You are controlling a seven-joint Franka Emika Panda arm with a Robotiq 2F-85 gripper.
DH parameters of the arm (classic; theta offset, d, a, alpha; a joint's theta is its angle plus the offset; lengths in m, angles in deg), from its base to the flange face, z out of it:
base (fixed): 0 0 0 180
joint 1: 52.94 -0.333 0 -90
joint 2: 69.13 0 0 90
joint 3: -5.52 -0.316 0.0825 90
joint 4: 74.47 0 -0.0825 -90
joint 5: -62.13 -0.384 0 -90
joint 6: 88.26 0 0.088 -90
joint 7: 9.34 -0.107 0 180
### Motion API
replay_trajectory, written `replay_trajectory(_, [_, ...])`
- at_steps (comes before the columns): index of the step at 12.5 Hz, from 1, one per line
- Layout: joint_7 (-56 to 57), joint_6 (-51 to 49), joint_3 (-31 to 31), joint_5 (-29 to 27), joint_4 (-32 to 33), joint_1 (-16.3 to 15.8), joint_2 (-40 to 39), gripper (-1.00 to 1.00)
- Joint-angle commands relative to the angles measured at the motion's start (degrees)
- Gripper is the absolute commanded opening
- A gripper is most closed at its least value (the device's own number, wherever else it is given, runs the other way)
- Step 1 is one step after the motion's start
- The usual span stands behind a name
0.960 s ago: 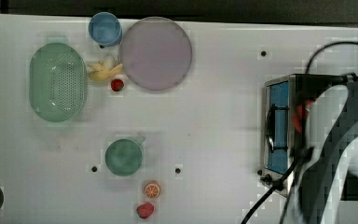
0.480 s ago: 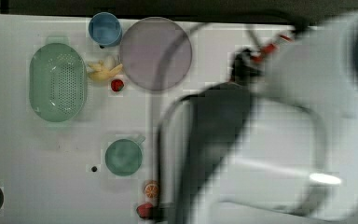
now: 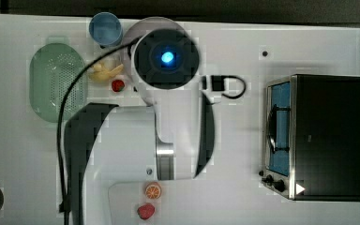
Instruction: Pick Ketchup from oven and place it on table.
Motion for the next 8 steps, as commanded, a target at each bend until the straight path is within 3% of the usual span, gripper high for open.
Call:
replay_trajectory(1, [0.2, 7.1, 3.4, -0.9, 7.7, 3.5, -2.6, 0.26])
replay_trajectory(5, [0.2, 19.0, 3.7, -1.0, 15.8, 3.6, -8.1, 0.26])
replay_trajectory(8, [0.2, 25.4, 3.4, -1.3, 17.1, 3.5, -14.7, 0.26])
